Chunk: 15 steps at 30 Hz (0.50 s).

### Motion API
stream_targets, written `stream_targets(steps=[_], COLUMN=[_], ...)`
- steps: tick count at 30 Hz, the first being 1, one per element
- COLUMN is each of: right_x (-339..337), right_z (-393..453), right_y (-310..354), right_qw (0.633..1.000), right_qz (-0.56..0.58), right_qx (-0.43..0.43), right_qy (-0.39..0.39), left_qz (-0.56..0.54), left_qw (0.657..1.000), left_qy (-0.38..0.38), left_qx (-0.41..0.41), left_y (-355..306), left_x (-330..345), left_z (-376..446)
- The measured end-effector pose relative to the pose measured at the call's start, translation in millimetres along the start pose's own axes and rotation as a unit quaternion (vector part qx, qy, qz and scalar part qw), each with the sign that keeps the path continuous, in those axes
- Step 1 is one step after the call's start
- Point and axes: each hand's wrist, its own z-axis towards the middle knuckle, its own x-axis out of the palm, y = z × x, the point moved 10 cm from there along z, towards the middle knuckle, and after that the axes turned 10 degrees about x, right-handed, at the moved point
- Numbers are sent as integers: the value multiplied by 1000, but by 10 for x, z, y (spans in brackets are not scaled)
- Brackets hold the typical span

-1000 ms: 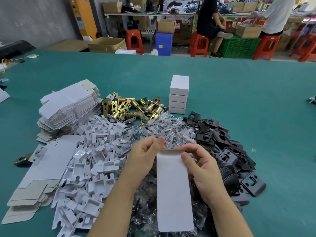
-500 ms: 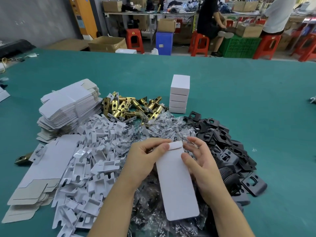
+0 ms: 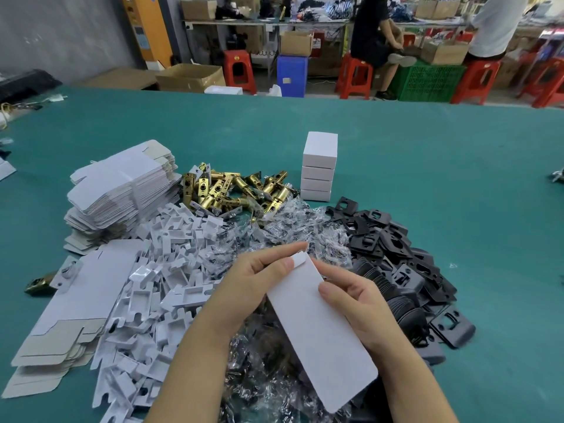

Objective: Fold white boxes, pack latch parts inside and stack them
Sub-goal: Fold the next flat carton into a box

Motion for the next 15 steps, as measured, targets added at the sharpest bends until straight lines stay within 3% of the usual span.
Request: stream_targets(steps=[15], right_x=[84], right_z=[-1], right_y=[-45], right_qw=[998], right_qz=[24], right_qx=[21], right_qy=[56], left_qz=[15], left_qw=[998], left_qy=[51], left_qx=[-14], left_y=[99], left_x=[-55], left_z=[-5])
